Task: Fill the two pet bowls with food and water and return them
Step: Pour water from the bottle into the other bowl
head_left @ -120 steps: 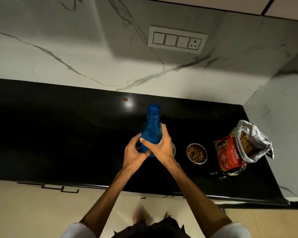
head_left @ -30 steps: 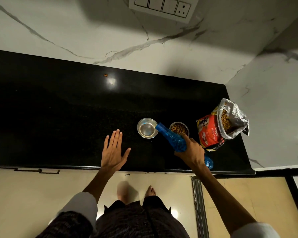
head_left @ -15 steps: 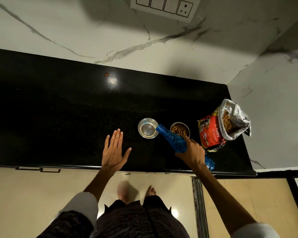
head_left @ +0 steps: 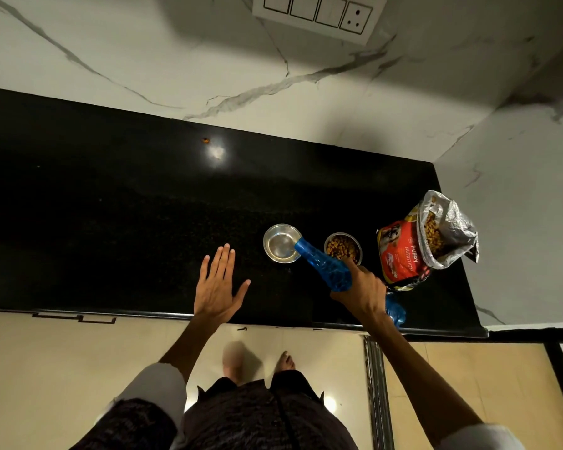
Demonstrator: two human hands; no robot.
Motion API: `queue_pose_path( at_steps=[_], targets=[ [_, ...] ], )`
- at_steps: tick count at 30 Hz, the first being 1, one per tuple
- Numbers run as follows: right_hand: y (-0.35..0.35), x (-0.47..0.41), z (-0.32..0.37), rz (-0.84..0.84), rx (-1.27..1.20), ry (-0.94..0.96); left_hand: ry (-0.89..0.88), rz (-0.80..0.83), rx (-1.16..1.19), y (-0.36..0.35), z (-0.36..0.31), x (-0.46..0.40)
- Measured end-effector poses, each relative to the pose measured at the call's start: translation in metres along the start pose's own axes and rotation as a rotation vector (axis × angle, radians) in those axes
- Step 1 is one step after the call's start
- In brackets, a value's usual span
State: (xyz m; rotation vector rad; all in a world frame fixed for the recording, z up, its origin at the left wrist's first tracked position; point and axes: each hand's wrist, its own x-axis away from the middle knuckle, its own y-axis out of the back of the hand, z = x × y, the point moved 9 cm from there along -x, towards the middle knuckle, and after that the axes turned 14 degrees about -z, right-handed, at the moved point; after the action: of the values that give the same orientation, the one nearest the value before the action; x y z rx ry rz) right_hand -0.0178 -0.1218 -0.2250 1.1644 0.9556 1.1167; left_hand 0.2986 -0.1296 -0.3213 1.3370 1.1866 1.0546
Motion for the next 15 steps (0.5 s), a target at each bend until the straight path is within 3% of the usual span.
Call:
queue_pose_path(
  at_steps=[15],
  targets=[
    [-0.0039,-0.0009,0.0006,0.028,0.031,-0.004,0.005,0.005,-0.001,-0.0015,0.0011,-0.0004]
  ],
)
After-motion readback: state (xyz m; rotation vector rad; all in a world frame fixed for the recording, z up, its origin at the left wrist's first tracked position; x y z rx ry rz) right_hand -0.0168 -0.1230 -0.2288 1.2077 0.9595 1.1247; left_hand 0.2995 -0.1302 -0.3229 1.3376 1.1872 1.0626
